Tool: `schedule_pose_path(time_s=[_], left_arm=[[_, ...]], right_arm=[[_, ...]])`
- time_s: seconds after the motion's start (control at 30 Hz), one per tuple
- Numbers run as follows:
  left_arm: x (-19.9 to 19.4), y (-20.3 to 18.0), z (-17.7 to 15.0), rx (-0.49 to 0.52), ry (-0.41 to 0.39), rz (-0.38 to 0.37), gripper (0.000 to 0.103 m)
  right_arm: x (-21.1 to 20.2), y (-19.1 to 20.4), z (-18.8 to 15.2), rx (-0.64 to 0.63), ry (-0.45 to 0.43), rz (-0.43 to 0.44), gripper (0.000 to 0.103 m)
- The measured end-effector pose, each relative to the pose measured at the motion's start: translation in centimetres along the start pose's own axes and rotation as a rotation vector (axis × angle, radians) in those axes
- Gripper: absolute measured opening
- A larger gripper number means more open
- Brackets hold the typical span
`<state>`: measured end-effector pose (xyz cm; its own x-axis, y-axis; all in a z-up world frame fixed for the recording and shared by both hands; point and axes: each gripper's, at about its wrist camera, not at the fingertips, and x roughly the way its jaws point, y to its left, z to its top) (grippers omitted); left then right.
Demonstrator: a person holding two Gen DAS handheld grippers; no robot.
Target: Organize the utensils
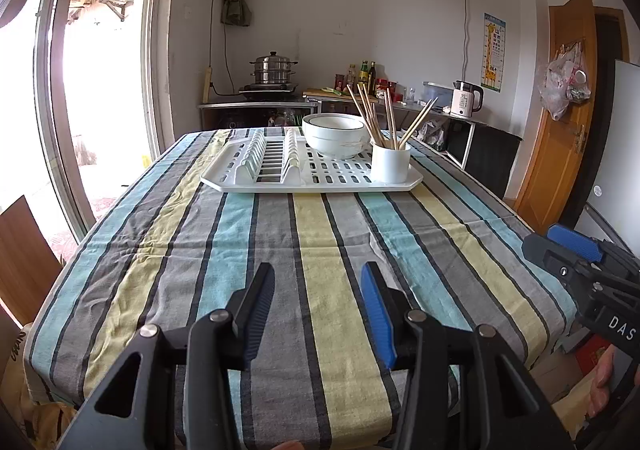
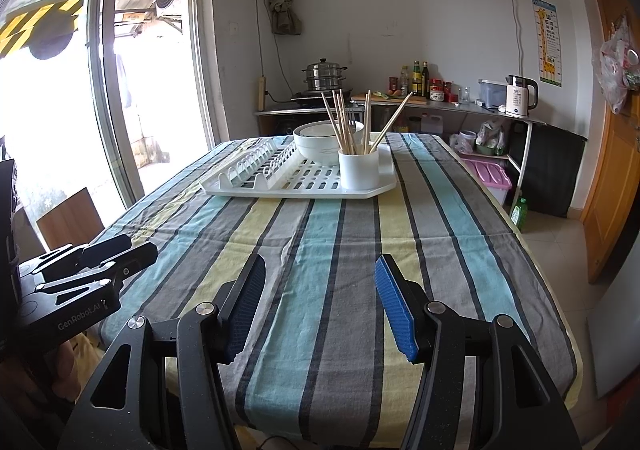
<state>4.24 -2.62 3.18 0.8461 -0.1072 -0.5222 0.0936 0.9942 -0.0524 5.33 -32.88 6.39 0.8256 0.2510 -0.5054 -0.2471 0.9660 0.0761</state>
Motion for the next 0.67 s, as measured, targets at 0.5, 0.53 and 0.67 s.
schedule_pose_path(time_s=[0.5, 0.53, 0.67], left_arm=[[0.06, -0.12, -0.20, 0.007, -0.017, 0.011, 0.047], [0.03, -0.11, -0.21, 0.006, -0.018, 0.008, 0.047], [-0.15, -0.21, -0.18, 0.010, -0.025, 0.004, 0.047]], right_arm=[[0.04, 0.07, -0.01, -0.004, 0.002, 0.002, 0.058], [0.04, 0.07, -0.01, -0.004, 0.001, 0.002, 0.058], [0.07, 0.06, -0.05, -0.001, 0.002, 0.001, 0.058]])
